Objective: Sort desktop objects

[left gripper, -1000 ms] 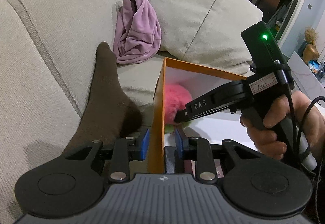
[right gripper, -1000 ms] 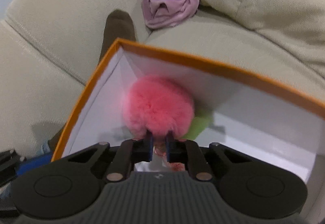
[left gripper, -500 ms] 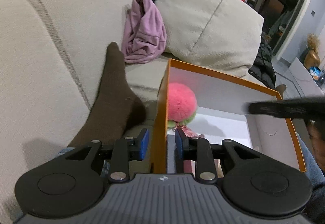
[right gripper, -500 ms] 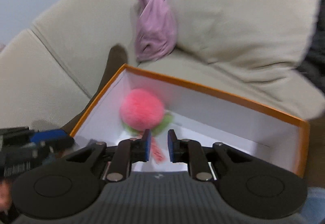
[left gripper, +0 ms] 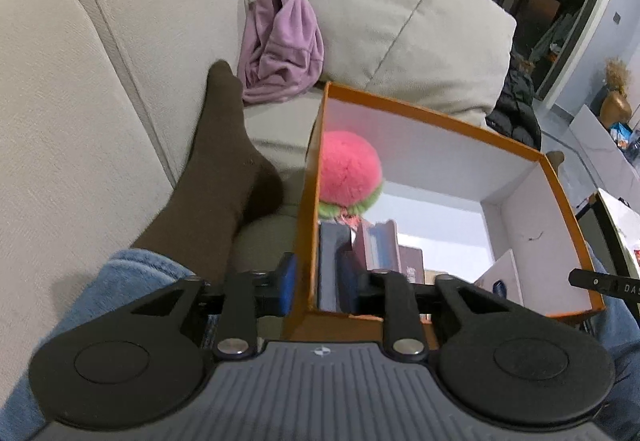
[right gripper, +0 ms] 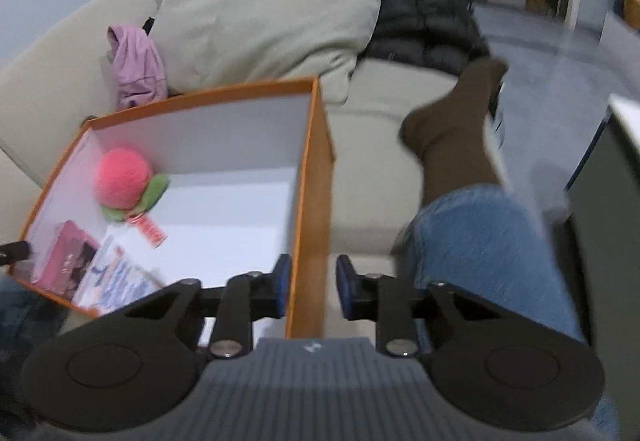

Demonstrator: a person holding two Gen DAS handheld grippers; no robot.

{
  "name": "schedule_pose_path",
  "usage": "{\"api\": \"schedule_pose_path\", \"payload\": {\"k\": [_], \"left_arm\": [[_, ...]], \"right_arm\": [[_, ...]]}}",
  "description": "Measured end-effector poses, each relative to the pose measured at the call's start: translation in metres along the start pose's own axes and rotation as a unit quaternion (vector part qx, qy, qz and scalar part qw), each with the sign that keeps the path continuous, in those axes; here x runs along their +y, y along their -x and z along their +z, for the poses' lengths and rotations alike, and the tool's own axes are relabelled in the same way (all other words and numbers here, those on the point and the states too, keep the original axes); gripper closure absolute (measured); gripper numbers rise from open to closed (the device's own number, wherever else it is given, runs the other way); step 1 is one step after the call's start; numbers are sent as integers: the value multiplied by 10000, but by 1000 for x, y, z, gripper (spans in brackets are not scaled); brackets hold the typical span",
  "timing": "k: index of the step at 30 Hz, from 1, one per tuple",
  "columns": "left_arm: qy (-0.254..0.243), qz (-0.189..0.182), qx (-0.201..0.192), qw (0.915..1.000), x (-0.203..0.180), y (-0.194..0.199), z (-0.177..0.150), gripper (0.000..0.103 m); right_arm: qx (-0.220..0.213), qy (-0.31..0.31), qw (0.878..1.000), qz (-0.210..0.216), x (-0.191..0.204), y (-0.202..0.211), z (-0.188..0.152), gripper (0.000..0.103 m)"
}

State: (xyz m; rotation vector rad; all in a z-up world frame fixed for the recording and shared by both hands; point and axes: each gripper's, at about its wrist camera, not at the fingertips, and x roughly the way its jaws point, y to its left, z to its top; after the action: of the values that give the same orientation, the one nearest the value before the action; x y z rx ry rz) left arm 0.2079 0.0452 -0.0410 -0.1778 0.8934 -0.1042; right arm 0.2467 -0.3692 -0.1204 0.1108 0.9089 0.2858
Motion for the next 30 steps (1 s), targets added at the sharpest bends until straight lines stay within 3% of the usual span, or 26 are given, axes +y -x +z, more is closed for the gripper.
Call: {"api": "schedule_pose_path", "payload": {"k": [4, 8, 23, 28, 30], "left_arm": [[-68, 257, 46, 9996, -3, 0, 1, 97], [-175, 454, -82, 9988, -5, 7, -9, 98], [-235, 584, -147, 9979, 7, 40, -41, 98], [-416, 514, -680, 9955, -4, 80, -49, 98], [-550, 268, -734, 9954, -11, 98, -58, 98]], "right_arm": [[-24, 162, 9997, -197, 15, 3, -5, 93], [-11, 483, 9981, -375, 26, 10, -13, 94], [-81, 457, 9989, -59, 29, 37, -47, 91], [-623, 573, 9962, 224, 28, 79, -57, 84], [-656, 490, 9958, 405, 26, 95, -66, 78]]}}
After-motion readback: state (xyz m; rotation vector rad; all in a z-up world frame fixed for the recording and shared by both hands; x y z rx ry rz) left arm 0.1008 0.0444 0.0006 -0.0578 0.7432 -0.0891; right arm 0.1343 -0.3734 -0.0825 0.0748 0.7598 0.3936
